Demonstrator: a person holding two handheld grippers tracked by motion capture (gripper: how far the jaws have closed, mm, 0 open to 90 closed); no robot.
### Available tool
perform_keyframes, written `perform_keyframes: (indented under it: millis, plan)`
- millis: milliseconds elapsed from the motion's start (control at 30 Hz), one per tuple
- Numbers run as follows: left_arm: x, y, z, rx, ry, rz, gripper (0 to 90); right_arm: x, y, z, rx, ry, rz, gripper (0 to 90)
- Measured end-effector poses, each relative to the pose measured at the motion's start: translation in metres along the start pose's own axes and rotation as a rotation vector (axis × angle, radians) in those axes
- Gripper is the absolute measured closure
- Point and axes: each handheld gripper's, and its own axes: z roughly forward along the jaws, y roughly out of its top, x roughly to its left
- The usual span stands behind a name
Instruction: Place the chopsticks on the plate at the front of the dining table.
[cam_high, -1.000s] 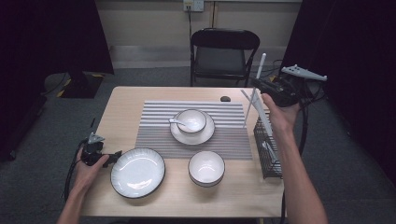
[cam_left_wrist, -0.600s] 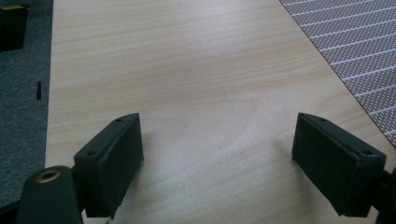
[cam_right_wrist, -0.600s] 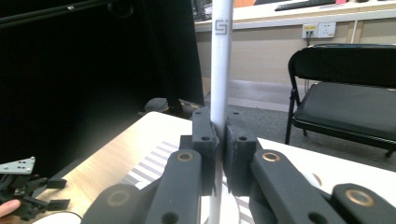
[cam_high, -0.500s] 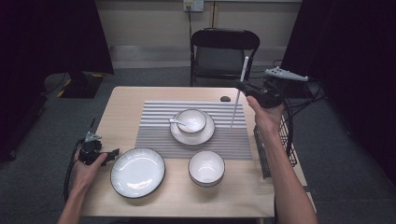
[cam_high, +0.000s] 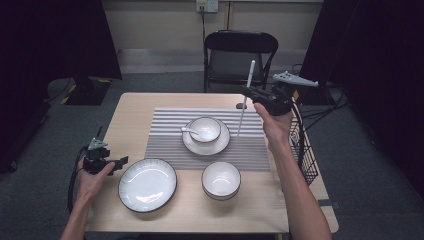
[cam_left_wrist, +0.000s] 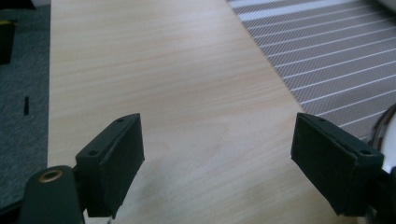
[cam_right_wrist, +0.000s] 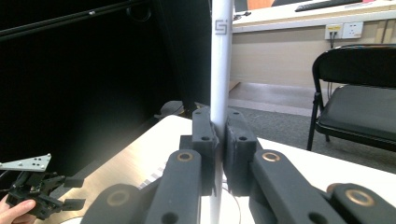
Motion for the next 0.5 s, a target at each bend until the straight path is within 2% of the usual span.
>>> perform_keyframes:
  millis: [67, 167, 200, 300, 500]
  plan:
    - [-0.002, 0.003, -0.002, -0.009, -0.026, 0.003, 16.9, 0.003, -0.001, 0.003, 0.002, 0.002, 0.000, 85.0]
    - [-0.005, 0.006, -0.006, -0.032, -0.039, 0.007, 16.9, 0.008, -0.002, 0.009, 0.008, 0.011, 0.001, 85.0]
    - [-0.007, 0.009, -0.009, -0.052, -0.056, 0.013, 17.1, 0.009, -0.003, 0.011, 0.014, 0.017, 0.002, 85.0]
    - [-0.011, 0.012, -0.011, -0.044, -0.073, 0.030, 17.9, 0.014, -0.005, 0.017, 0.020, 0.028, -0.005, 85.1]
    - [-0.022, 0.022, -0.017, -0.089, -0.120, 0.042, 20.2, 0.022, -0.008, 0.027, 0.023, 0.059, 0.002, 85.0]
